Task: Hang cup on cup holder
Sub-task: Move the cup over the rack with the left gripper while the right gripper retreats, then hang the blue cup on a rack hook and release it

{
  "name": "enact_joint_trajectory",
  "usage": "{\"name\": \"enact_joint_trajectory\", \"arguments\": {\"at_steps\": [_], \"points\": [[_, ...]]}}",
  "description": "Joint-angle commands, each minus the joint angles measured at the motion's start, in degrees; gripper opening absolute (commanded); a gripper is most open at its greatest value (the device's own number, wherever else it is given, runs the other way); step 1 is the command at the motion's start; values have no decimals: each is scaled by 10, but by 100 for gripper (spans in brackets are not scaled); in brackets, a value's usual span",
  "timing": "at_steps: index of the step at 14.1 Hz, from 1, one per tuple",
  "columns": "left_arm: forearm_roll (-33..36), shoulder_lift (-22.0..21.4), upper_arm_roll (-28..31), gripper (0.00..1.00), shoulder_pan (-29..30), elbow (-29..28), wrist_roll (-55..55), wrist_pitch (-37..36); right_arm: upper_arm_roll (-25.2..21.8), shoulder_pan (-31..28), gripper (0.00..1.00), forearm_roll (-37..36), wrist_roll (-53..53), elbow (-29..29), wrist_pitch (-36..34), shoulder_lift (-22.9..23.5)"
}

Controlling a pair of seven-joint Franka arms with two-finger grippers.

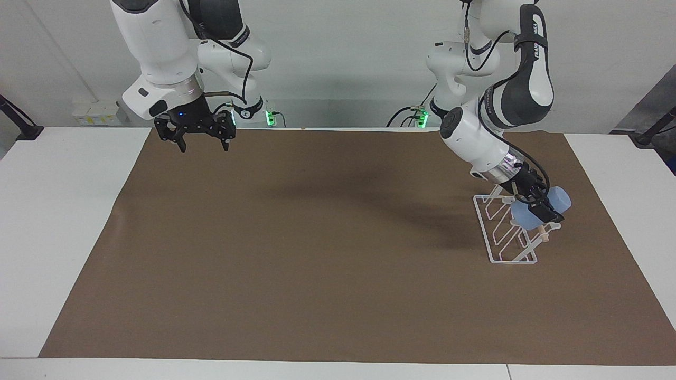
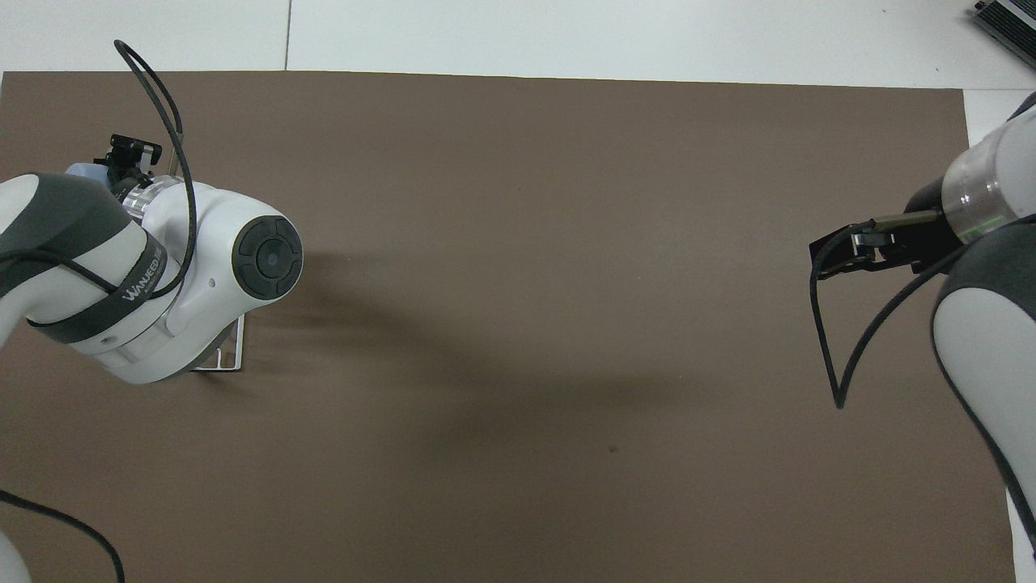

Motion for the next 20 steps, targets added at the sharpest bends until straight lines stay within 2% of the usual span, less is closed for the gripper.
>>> {"name": "enact_joint_trajectory", "arguments": {"at_steps": [1, 3, 6, 9, 11, 15, 20], "points": [[13, -3, 3, 100, 3, -6, -3, 13, -18, 10, 100, 1, 24, -3, -7, -27], [12, -3, 3, 100, 5, -6, -3, 12, -26, 10, 100, 1, 25, -4, -4, -28], [11, -5, 2, 100, 4, -5, -3, 9, -84, 40, 100, 1, 18, -21, -10, -38], [-14, -23, 1, 100, 5, -6, -1, -7, -90, 36, 100, 1, 18, -60, -4, -57], [-120, -32, 3, 100, 5, 4, -5, -60, -98, 34, 100, 1, 18, -75, -4, -65], [-324, -82, 6, 100, 18, 1, -24, -121, -99, 31, 100, 1, 18, -73, -7, -65], [-461, -106, 7, 100, 39, 4, -217, -144, -99, 27, 100, 2, 18, -74, -8, -65]]}}
